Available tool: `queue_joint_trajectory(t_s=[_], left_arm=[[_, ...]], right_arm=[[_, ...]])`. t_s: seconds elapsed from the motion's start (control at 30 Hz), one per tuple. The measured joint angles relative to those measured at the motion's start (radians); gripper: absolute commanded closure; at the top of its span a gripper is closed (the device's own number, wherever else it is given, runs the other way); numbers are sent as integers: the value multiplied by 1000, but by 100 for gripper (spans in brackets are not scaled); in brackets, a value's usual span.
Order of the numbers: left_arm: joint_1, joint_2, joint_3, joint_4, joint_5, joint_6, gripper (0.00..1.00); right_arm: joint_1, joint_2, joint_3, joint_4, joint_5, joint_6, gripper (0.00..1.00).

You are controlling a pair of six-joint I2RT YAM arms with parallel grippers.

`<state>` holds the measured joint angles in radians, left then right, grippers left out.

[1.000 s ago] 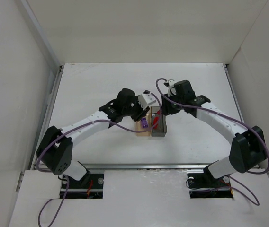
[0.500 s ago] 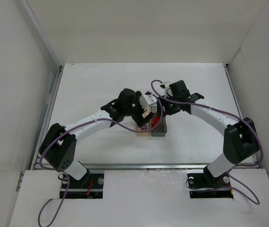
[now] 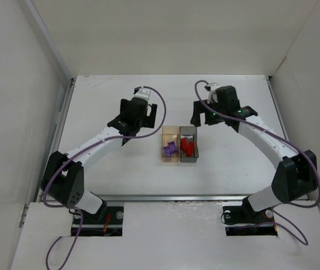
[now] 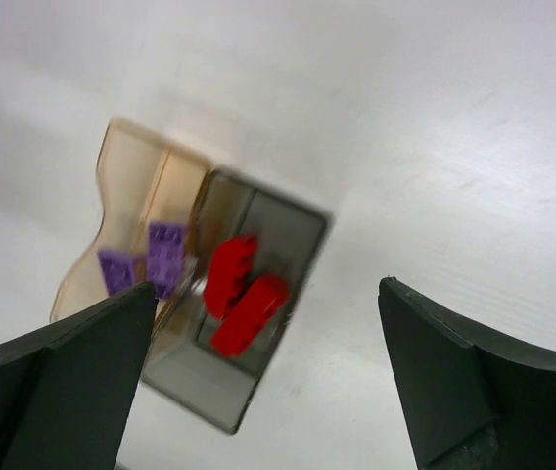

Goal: Sort the legos into containers by color

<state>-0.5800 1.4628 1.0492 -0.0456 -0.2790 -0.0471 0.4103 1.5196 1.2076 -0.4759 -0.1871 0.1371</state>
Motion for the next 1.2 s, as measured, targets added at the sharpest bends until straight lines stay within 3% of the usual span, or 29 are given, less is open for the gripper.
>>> queue_joint_trajectory(t_s=[0.27, 0.5, 1.2], left_arm=[[114, 48, -2, -71, -331, -211, 1], [121, 104, 26, -175, -372, -292, 1], [103, 105, 68, -214, -386, -306, 1]], right_arm=[[-264, -50, 20, 88, 285, 98, 0], [-348, 4, 64, 64, 547, 174, 0], [-345, 39, 121, 148, 482, 112, 0]])
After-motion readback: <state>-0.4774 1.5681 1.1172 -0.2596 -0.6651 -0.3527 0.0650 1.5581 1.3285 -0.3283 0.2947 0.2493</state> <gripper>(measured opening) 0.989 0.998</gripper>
